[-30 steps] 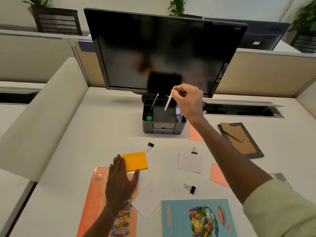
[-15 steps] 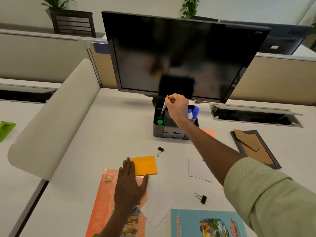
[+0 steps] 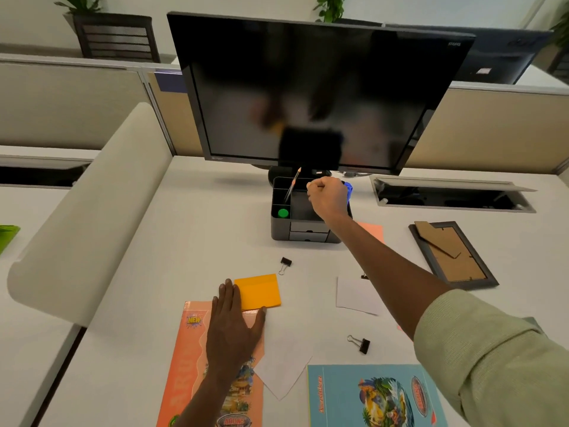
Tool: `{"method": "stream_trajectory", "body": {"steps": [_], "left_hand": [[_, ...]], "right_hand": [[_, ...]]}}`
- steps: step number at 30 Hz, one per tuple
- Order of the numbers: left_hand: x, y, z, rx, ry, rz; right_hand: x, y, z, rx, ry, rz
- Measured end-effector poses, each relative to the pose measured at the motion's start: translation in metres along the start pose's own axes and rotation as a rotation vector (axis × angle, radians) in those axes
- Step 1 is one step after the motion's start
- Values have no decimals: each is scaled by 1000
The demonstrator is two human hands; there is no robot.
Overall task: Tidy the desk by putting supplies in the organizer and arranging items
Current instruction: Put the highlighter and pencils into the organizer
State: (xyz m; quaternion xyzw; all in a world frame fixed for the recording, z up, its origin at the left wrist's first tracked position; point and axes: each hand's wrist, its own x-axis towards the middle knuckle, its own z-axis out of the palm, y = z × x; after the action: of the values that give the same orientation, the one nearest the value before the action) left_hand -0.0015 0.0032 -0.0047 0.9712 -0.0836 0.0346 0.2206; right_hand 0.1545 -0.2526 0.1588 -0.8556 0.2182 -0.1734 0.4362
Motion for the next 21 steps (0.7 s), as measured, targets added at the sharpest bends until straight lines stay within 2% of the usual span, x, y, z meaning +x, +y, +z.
{"method": "stream_trajectory", "body": {"steps": [4, 9, 14, 21], "left_hand": [[0, -1, -1, 3, -2, 7], [0, 1, -2, 2, -5, 0], [0, 2, -3, 2, 3, 14], [0, 2, -5, -12, 0, 16]], "right_hand": [[-23, 27, -24, 21, 4, -12], [-68, 63, -57, -73, 34, 9], [-111, 100, -76, 52, 25, 160], [-146, 140, -85, 29, -7, 250]]}}
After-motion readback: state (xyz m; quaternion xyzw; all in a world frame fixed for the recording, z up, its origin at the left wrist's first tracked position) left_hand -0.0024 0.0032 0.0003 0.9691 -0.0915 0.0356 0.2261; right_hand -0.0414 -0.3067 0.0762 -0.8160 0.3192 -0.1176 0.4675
